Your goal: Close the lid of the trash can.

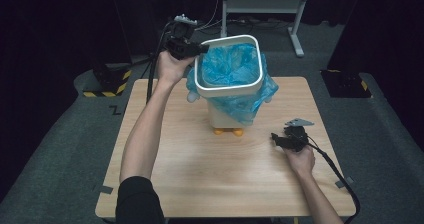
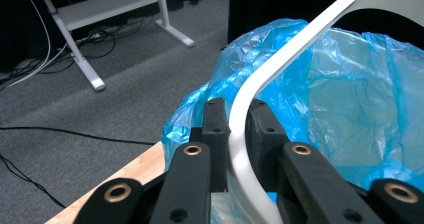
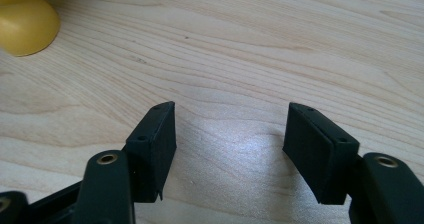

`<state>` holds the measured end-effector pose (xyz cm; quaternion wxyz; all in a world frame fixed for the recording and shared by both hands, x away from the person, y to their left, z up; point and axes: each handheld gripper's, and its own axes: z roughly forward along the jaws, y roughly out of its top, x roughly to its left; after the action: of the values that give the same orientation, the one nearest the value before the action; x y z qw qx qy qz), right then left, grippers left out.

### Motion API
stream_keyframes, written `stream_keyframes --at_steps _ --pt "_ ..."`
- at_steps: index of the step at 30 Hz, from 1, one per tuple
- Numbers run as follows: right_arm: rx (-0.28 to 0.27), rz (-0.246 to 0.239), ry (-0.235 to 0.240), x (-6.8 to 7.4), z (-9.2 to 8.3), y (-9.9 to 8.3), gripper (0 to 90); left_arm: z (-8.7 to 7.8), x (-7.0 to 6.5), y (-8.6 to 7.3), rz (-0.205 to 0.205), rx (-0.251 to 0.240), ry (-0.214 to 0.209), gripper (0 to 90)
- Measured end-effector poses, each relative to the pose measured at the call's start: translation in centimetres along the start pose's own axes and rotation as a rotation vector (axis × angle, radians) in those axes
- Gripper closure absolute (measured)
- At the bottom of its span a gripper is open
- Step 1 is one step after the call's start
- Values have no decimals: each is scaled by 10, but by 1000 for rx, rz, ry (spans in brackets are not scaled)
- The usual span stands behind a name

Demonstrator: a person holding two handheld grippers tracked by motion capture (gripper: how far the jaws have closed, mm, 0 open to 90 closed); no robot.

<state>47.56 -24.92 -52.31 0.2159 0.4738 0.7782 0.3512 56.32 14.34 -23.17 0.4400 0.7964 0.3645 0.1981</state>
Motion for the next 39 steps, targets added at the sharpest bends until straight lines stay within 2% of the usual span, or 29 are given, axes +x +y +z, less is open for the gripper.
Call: stream_keyframes --at_steps 2,6,9,12,18,25,31,39 --pt "0 -4 2 0 0 0 385 4 0 0 2 8 3 802" --pt "1 -47 34 -3 -1 0 440 9 2 0 -3 17 7 802" --pt "-1 -105 20 -2 -6 3 509 9 3 2 0 21 12 802" --pt "-33 -92 55 -2 -17 12 526 10 4 3 5 25 21 801" --pt "-174 -116 87 2 -55 46 538 14 3 3 5 21 24 801" --pt "-296 -102 133 2 -92 92 572 15 3 4 9 17 35 801" --pt "-375 -123 157 2 -119 128 606 17 3 5 15 15 45 801" --pt "-436 -126 182 2 -144 165 612 22 0 11 45 34 70 801"
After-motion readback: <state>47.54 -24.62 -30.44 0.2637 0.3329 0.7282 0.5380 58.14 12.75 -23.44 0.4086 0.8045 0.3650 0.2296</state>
